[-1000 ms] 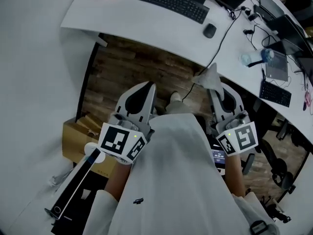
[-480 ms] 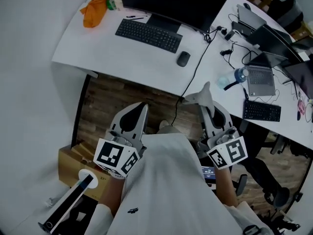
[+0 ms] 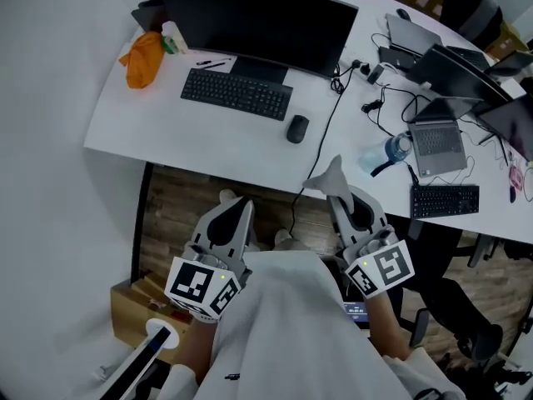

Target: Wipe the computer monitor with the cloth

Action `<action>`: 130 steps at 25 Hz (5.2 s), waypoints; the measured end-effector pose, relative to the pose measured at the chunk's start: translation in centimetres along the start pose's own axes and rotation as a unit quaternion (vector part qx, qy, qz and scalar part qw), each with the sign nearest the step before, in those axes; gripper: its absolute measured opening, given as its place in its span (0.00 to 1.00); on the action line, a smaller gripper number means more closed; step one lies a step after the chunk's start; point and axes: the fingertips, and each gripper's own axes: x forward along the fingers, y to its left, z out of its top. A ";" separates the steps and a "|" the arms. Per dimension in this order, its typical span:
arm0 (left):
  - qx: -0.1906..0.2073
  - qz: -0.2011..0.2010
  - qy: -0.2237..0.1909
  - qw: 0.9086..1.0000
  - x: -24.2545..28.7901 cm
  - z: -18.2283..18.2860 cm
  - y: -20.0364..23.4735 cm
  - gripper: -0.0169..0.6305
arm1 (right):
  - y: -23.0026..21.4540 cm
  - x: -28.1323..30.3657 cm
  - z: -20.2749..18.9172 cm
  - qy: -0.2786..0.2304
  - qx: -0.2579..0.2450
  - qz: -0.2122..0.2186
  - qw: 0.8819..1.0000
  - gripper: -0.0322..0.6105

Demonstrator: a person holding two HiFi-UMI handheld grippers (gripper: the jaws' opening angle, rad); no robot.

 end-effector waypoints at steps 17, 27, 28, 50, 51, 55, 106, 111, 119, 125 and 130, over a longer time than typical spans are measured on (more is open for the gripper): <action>-0.015 -0.061 -0.006 0.998 5.9 6.2 13.8 0.06 | -0.9 13.9 2.5 0.016 -0.001 -0.076 0.997 0.11; -0.005 -0.120 -0.027 0.992 7.3 12.8 24.0 0.06 | -0.8 23.7 7.6 -0.021 -0.025 -0.163 0.986 0.11; 0.001 -0.128 -0.028 0.991 7.5 13.2 24.5 0.06 | -0.8 24.3 7.8 -0.022 -0.026 -0.170 0.985 0.11; 0.032 -0.224 -0.018 0.974 14.6 16.9 19.5 0.05 | -6.8 21.1 11.8 -0.032 -0.044 -0.246 0.968 0.10; 0.027 -0.229 -0.018 0.973 15.0 17.1 19.1 0.05 | -7.4 20.8 12.2 -0.032 -0.047 -0.252 0.966 0.10; 0.023 -0.237 -0.013 0.971 16.7 18.1 18.0 0.06 | -10.1 19.8 14.0 -0.030 -0.064 -0.271 0.960 0.11; 0.019 -0.176 -0.028 0.984 20.5 20.1 21.5 0.06 | -23.1 28.7 14.3 0.368 -0.353 -0.189 0.839 0.10; 0.011 -0.162 -0.035 0.986 19.3 20.3 23.0 0.05 | -21.5 31.3 14.2 0.381 -0.362 -0.164 0.835 0.10; 0.003 -0.148 -0.045 0.988 17.7 20.6 25.0 0.06 | -18.8 35.0 14.4 0.396 -0.357 -0.136 0.835 0.10; -0.002 -0.142 -0.050 0.989 16.6 20.7 26.6 0.05 | -16.6 38.0 14.4 0.398 -0.364 -0.115 0.834 0.10; -0.010 -0.128 -0.057 0.990 15.4 20.6 28.5 0.06 | -15.1 40.7 15.1 0.393 -0.380 -0.109 0.830 0.10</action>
